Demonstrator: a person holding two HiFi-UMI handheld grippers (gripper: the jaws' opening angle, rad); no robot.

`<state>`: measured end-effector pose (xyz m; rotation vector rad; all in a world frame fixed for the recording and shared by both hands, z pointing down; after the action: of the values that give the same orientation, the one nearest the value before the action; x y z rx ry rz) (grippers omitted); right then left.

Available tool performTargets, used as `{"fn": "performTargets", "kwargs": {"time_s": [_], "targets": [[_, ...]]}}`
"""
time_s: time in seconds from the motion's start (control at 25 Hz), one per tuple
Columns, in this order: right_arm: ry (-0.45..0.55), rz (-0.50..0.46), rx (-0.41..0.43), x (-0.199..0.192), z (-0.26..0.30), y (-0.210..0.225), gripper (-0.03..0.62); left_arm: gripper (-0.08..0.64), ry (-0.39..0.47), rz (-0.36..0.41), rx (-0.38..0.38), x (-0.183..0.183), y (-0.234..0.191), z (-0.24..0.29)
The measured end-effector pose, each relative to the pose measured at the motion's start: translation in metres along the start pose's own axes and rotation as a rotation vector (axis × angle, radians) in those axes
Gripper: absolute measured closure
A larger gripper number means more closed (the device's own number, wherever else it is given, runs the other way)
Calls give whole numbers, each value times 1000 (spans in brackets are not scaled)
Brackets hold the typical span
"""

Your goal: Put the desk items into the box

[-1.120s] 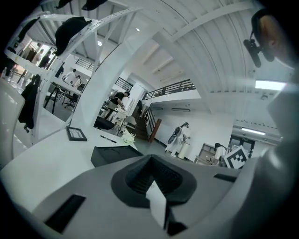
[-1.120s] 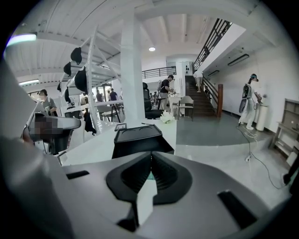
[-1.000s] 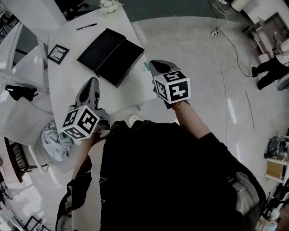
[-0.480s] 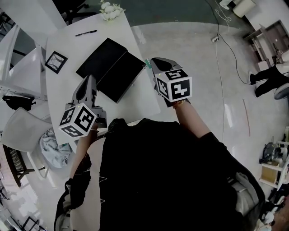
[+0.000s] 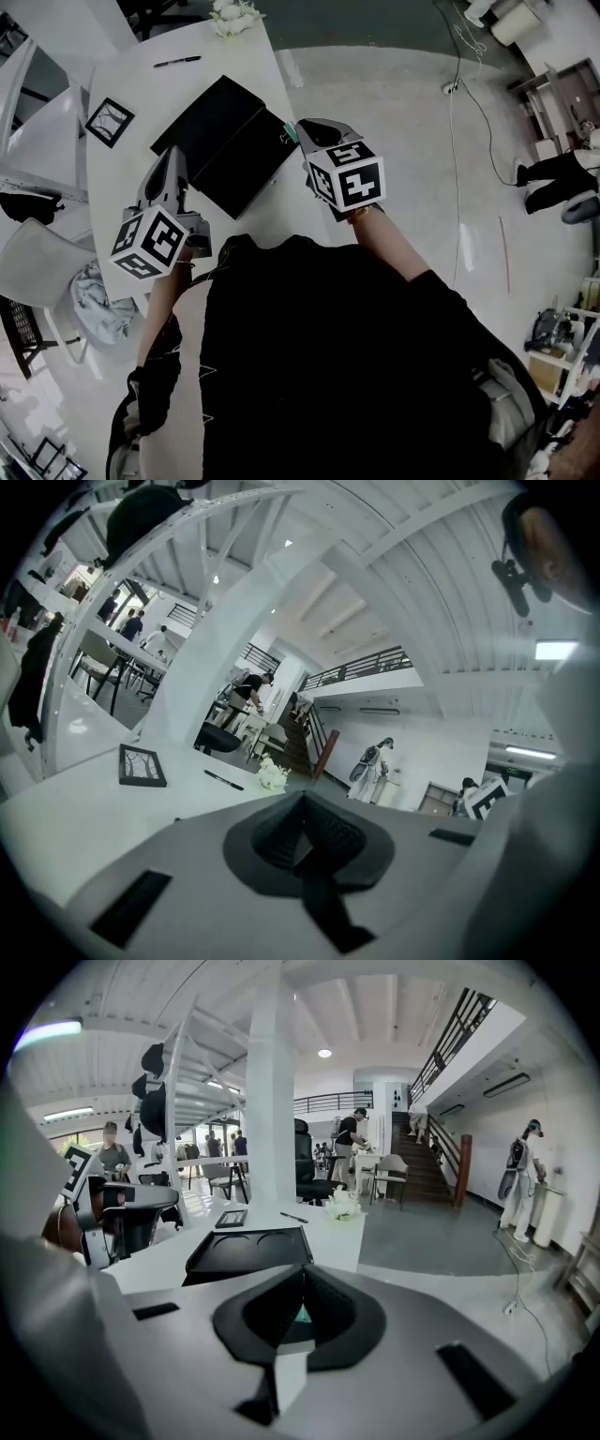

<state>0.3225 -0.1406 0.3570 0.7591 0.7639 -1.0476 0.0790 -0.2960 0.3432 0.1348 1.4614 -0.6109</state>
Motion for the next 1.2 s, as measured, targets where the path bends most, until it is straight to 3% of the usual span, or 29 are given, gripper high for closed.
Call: {"fn": "performTargets", "kwargs": {"time_s": [0.48, 0.8, 1.2], "targets": [[-84, -52, 101, -6, 44, -17, 583, 549, 11, -37, 139, -14, -25, -38], [-146, -142, 168, -1, 70, -33, 583, 549, 44, -74, 257, -20, -39, -65], [-245, -229, 296, -16, 84, -48, 583, 549, 55, -92, 359, -25, -17, -79]]}}
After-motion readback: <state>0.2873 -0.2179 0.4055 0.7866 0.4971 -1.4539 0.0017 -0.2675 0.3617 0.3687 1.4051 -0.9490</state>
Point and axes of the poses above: the fingertips, and each gripper's own axes: z forward along the fingers, y to its right, x out of its top, the point moved 8 cm from there along -z, backward along the fingers, and after that the axes turned 11 degrees about z, right-handed, at the moved point
